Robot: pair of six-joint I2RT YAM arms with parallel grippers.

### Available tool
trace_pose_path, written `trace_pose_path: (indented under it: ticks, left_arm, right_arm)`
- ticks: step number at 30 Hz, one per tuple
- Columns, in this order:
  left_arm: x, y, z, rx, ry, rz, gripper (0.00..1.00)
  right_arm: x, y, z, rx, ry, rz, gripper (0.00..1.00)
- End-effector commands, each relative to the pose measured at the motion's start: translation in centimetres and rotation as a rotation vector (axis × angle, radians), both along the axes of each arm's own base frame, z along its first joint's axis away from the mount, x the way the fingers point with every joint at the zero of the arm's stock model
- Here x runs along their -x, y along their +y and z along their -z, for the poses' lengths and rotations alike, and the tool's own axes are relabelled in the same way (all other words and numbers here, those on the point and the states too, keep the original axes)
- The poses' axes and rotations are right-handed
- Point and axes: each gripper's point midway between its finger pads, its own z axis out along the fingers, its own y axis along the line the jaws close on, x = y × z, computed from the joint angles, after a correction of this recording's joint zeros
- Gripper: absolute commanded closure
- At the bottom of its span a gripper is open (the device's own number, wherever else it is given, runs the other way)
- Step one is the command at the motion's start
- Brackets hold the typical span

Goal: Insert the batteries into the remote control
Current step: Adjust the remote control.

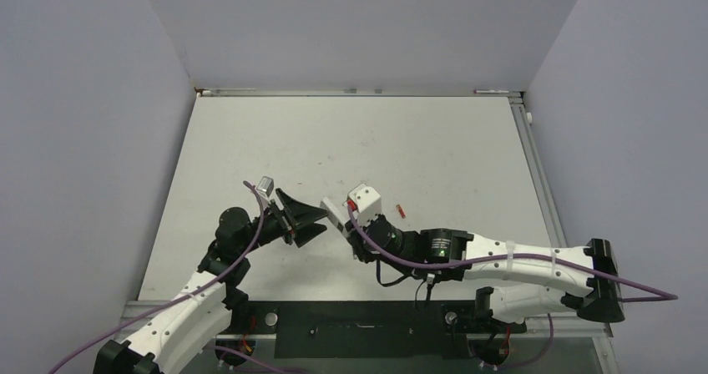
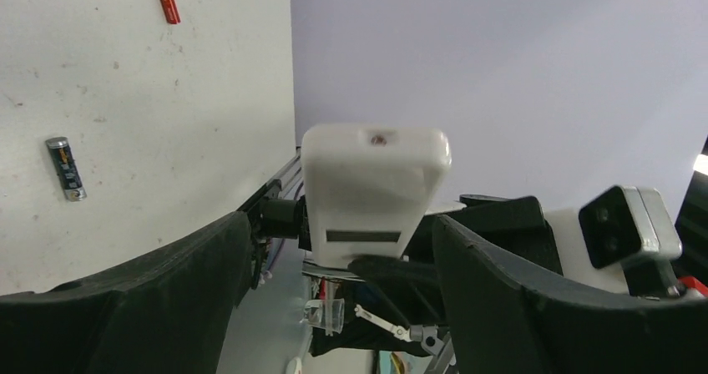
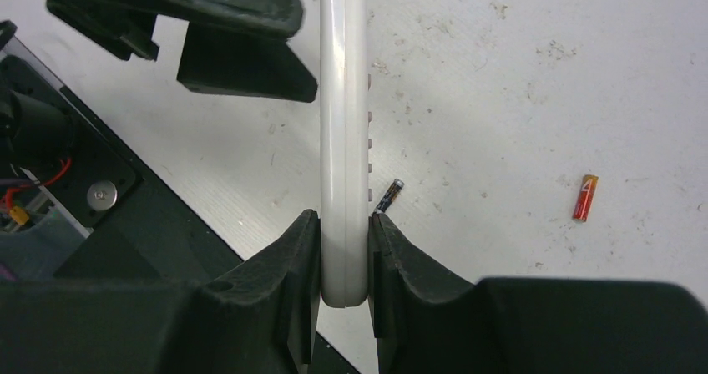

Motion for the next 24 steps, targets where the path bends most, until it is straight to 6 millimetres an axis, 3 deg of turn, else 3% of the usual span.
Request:
trace_pose_path:
  ticks: [1,9,24]
  left_arm:
    - [0.6,-0.1,-1.9,0.039,-0.09,0.03,0.17]
    - [1.1,-0.1,-3.1,0.02,-0.185,0.058,0.01]
    - [1.2,-0.4,-1.6,-0.117,-0.296,0.125,0.04]
  right_arm:
    - [-0.9,-0.7,-2.3,-0.146,0.03,0.02,0.92]
    - [-1.9,-1.9,-1.7,-0.239,0.109,-0.001,0.92]
    - [-2.7,-4.0,-1.2,-0.383,0.287,-0.073,0.91]
